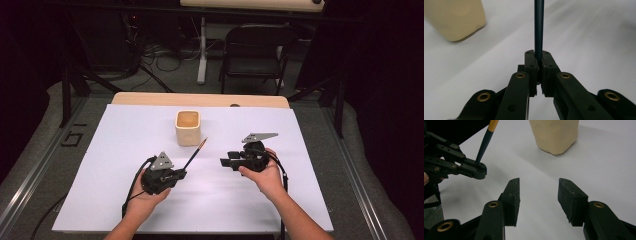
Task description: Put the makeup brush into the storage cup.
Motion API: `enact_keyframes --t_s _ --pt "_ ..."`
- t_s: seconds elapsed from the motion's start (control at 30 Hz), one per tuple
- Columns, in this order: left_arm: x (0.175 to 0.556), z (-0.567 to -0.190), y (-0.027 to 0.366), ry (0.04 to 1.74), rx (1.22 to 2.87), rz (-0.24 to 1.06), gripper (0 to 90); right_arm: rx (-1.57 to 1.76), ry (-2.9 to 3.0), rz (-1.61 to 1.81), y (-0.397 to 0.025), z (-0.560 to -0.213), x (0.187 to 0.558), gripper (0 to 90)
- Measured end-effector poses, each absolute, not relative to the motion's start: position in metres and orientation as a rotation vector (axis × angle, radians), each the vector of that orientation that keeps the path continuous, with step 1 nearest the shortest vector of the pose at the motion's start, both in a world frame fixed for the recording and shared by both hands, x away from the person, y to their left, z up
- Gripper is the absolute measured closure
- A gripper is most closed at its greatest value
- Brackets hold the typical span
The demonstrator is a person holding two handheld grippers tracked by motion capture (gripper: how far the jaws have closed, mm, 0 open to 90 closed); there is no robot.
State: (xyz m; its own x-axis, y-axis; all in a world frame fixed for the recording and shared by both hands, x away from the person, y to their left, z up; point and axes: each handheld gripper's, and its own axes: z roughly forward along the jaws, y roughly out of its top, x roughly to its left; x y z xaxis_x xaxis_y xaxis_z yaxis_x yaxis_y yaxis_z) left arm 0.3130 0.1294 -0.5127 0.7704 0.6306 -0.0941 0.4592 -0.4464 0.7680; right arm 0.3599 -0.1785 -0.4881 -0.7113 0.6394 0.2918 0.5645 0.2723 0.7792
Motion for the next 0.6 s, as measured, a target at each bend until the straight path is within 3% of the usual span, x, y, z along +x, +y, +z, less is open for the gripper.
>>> enact_keyframes --t_s 0.6 --pt "0.326 -0.517 0.104 0.832 2.003 0.122 85.7 1.208 2.331 1.617 -0.185 -0.488 0.354 52.8"
